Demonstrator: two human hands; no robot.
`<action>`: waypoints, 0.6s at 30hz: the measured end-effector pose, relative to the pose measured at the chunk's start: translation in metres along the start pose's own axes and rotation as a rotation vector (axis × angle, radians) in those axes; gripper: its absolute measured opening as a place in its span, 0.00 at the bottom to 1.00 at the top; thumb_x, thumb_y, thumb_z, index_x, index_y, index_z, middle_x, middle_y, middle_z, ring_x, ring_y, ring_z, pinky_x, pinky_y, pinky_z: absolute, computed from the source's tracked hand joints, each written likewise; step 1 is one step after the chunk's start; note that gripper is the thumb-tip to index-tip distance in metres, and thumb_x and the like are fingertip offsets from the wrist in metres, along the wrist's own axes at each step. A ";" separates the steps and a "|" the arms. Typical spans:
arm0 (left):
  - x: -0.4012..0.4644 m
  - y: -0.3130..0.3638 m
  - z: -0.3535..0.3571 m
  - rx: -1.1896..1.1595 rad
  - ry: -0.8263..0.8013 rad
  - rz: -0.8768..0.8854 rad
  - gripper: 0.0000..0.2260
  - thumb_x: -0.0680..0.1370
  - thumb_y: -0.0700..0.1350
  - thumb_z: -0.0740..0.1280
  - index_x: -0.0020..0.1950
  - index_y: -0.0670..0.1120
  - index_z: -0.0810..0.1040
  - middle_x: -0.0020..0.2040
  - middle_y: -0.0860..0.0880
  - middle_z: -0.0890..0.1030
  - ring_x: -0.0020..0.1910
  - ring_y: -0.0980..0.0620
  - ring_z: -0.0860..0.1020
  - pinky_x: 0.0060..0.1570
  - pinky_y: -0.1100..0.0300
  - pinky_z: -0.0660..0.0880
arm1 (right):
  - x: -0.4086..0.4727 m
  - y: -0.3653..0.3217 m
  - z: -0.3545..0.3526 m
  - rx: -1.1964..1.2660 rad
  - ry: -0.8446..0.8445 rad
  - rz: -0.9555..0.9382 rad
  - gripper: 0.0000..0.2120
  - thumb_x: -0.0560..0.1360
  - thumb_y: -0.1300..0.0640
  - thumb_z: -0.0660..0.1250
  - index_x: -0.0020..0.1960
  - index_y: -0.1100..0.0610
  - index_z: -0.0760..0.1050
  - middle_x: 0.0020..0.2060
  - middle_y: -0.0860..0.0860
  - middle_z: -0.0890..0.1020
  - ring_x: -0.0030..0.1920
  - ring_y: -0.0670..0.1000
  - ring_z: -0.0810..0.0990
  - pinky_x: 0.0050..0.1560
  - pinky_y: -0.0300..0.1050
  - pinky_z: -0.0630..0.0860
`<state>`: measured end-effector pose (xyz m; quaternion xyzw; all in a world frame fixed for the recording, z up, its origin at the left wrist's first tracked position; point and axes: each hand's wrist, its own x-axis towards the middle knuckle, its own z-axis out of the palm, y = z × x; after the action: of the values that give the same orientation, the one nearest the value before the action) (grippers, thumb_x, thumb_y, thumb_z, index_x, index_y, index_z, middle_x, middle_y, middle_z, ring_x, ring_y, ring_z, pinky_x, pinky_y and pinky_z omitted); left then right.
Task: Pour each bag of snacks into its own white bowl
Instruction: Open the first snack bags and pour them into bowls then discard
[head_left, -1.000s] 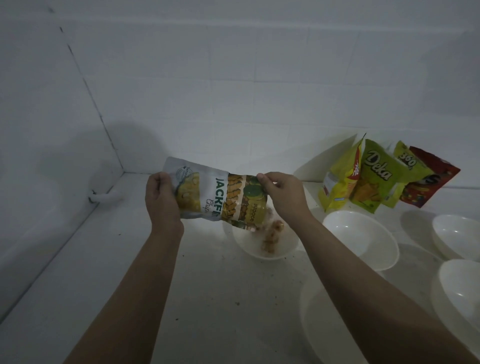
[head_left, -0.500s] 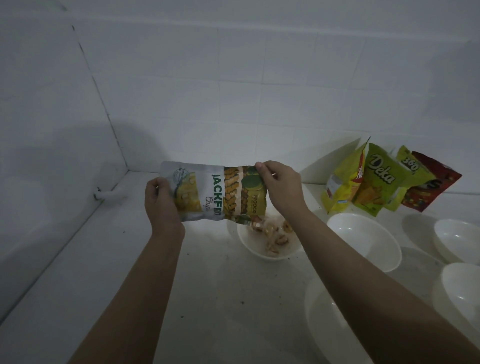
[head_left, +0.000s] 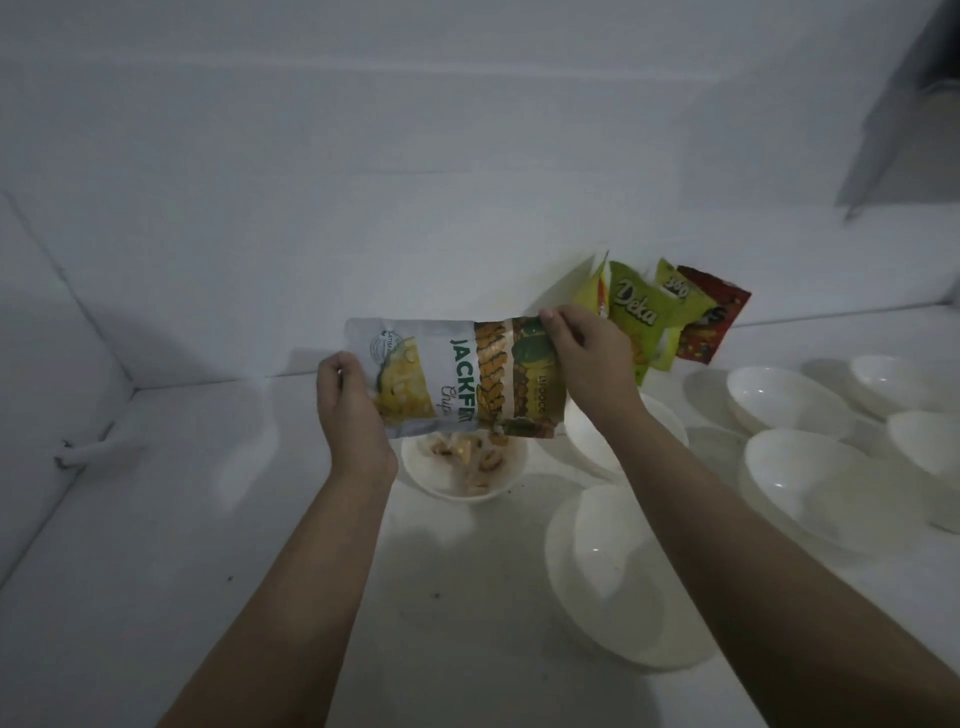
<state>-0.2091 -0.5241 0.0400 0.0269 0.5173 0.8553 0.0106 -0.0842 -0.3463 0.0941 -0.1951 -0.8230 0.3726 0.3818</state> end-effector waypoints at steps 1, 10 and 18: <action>-0.006 -0.005 0.010 0.003 -0.015 0.002 0.11 0.81 0.48 0.61 0.39 0.55 0.75 0.44 0.51 0.72 0.45 0.53 0.70 0.46 0.55 0.69 | 0.000 0.007 -0.011 -0.006 -0.005 0.007 0.17 0.83 0.53 0.60 0.35 0.49 0.73 0.27 0.46 0.73 0.30 0.38 0.72 0.30 0.32 0.63; -0.050 -0.047 0.087 0.085 0.050 0.061 0.11 0.81 0.48 0.61 0.38 0.54 0.72 0.39 0.56 0.70 0.39 0.58 0.69 0.43 0.60 0.68 | 0.029 0.083 -0.097 0.043 -0.271 0.039 0.14 0.83 0.55 0.58 0.47 0.61 0.77 0.42 0.64 0.79 0.42 0.61 0.77 0.41 0.51 0.73; -0.068 -0.060 0.123 0.240 0.142 0.251 0.09 0.79 0.49 0.62 0.39 0.54 0.74 0.37 0.56 0.71 0.42 0.54 0.69 0.44 0.55 0.67 | 0.042 0.135 -0.112 0.005 -0.351 0.035 0.16 0.83 0.55 0.59 0.46 0.65 0.78 0.42 0.62 0.82 0.45 0.62 0.81 0.50 0.63 0.78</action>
<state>-0.1352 -0.3908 0.0418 0.0317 0.6077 0.7818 -0.1362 -0.0187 -0.1817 0.0593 -0.1403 -0.8726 0.4096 0.2261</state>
